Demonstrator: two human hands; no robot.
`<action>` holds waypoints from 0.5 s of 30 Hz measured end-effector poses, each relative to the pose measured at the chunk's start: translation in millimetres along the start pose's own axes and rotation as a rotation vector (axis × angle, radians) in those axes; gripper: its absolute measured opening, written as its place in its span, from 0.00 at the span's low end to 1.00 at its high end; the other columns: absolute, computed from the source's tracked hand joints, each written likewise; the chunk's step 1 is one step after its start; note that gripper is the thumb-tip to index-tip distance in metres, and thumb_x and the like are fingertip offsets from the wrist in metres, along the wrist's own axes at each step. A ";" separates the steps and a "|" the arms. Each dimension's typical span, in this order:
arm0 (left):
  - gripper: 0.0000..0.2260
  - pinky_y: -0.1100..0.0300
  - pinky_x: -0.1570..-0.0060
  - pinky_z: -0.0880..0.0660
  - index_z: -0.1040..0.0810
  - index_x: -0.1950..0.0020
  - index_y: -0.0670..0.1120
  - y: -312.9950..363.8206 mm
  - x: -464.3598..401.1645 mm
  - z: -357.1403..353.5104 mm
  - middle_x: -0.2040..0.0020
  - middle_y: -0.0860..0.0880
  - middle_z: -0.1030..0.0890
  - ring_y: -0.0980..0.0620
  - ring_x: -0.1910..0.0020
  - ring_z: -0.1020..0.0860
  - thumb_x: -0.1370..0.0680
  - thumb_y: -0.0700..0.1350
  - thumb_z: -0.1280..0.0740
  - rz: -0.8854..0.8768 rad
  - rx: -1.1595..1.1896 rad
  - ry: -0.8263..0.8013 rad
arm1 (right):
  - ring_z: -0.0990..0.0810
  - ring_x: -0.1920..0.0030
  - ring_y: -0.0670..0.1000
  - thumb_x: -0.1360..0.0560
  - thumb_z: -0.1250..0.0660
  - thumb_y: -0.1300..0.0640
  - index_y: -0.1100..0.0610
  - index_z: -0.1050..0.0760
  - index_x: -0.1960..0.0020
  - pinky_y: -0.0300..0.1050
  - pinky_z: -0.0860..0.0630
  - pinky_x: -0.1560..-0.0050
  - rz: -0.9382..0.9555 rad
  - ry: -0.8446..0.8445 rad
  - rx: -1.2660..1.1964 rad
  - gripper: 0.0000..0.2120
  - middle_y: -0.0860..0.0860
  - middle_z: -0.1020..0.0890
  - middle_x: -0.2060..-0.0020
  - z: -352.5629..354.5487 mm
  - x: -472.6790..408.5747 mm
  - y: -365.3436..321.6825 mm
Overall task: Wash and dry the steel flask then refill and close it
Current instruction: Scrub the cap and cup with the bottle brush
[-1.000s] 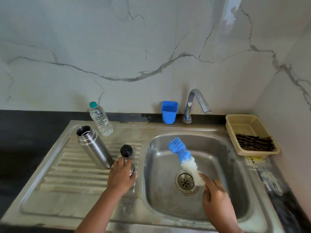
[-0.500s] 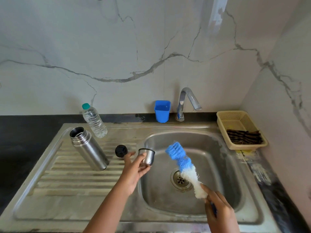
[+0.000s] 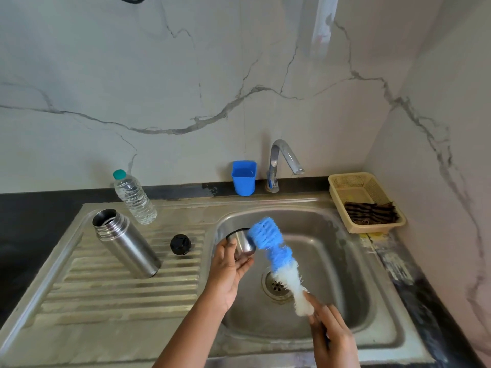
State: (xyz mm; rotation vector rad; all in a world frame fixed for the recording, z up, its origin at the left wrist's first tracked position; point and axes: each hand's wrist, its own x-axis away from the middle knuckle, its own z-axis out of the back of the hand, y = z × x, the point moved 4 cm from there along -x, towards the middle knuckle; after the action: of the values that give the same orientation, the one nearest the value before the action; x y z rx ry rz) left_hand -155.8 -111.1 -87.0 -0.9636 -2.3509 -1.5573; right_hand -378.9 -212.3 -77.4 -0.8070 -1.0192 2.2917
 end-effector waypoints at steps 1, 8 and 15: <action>0.10 0.51 0.45 0.21 0.26 0.40 0.46 -1.2 0.3 -1.8 0.50 0.38 0.22 0.44 0.49 0.17 0.18 0.49 0.37 -0.003 -0.007 -0.009 | 0.31 0.68 0.40 0.28 0.34 0.65 0.47 0.20 0.39 0.28 0.32 0.64 -0.013 0.012 0.000 0.22 0.44 0.26 0.62 1.5 -0.7 1.6; 0.11 0.57 0.53 0.21 0.25 0.37 0.47 -1.8 2.7 -12.8 0.52 0.45 0.16 0.48 0.50 0.19 0.18 0.47 0.37 -0.014 -0.008 -0.061 | 0.29 0.69 0.41 0.29 0.35 0.65 0.45 0.19 0.42 0.27 0.33 0.66 0.059 0.007 -0.016 0.21 0.43 0.25 0.61 -1.0 6.0 -10.9; 0.11 0.55 0.53 0.20 0.28 0.37 0.44 -0.5 3.9 -15.3 0.58 0.45 0.18 0.47 0.54 0.20 0.18 0.46 0.38 -0.031 0.110 -0.043 | 0.33 0.70 0.39 0.28 0.35 0.64 0.43 0.21 0.40 0.27 0.35 0.67 0.049 0.040 -0.019 0.22 0.43 0.28 0.64 0.7 4.6 -7.1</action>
State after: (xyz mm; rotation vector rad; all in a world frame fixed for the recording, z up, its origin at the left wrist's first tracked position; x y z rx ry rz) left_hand -162.4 -122.9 -78.8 -0.9488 -2.4633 -1.4141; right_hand -381.1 -205.4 -73.0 -0.8913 -1.0153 2.3004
